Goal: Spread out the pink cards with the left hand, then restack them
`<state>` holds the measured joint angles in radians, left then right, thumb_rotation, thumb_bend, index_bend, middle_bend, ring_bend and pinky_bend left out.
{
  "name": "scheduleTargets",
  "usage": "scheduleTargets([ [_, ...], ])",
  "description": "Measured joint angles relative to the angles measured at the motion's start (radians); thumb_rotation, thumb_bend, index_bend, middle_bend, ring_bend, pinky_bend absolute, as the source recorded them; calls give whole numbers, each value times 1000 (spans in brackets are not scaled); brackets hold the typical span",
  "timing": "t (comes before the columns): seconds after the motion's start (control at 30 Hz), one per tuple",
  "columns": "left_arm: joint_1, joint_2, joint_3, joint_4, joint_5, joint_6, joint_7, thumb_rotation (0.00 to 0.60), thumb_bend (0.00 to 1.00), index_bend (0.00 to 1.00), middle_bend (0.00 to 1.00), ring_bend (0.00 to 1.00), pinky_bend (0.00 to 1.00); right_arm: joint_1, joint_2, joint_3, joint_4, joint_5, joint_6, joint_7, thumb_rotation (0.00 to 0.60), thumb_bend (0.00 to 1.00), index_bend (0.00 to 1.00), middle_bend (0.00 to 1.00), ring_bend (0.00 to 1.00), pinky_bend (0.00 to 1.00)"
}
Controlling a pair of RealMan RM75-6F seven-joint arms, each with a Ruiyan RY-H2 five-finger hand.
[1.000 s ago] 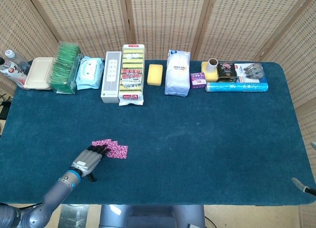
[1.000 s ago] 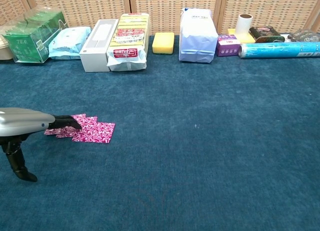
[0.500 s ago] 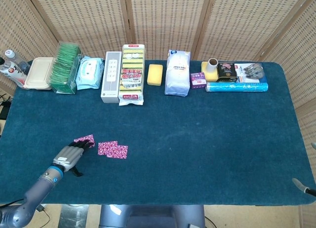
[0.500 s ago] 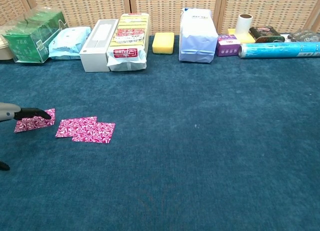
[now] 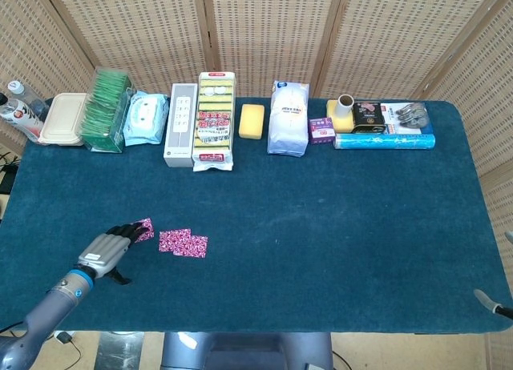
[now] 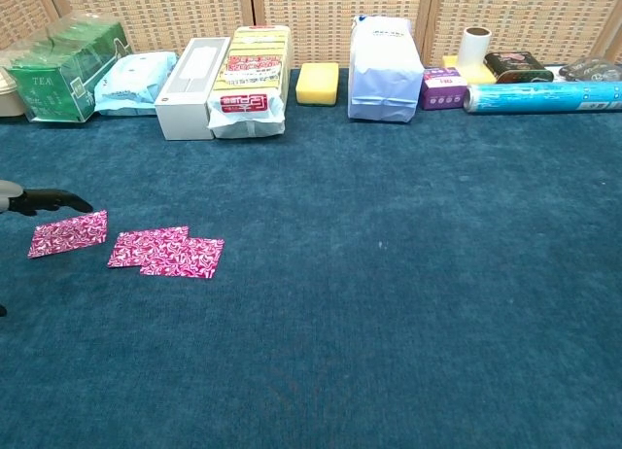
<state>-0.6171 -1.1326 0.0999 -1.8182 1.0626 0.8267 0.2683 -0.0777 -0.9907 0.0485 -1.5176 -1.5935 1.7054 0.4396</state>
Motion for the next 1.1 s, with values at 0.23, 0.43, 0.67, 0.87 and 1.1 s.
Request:
scheduleTargets([
  [0.23, -14, -15, 11, -108, 104, -13, 57, 600, 123, 0, 0, 0, 69, -1, 2, 1, 4, 3, -2, 10, 600, 0, 102, 0, 0, 17],
  [0.43, -47, -69, 4, -103, 4, -22, 146, 600, 123, 0, 0, 0, 69, -1, 3, 2, 9, 8, -3, 19, 600, 0, 102, 0, 0, 17],
  [0.67, -82, -107, -1, -74, -94, -27, 184, 600, 122, 0, 0, 0, 69, -1, 4, 4, 11, 12, -7, 26, 600, 0, 102, 0, 0, 17],
  [0.87, -113, -135, -9, -27, -159, -46, 187, 600, 123, 0, 0, 0, 69, -1, 5, 4, 9, 11, -7, 21, 600, 0, 102, 0, 0, 17],
  [1.1, -145, -156, -23, 14, -214, -54, 184, 600, 122, 0, 0, 0, 69, 0, 7, 4, 9, 15, -13, 26, 600, 0, 102, 0, 0, 17],
])
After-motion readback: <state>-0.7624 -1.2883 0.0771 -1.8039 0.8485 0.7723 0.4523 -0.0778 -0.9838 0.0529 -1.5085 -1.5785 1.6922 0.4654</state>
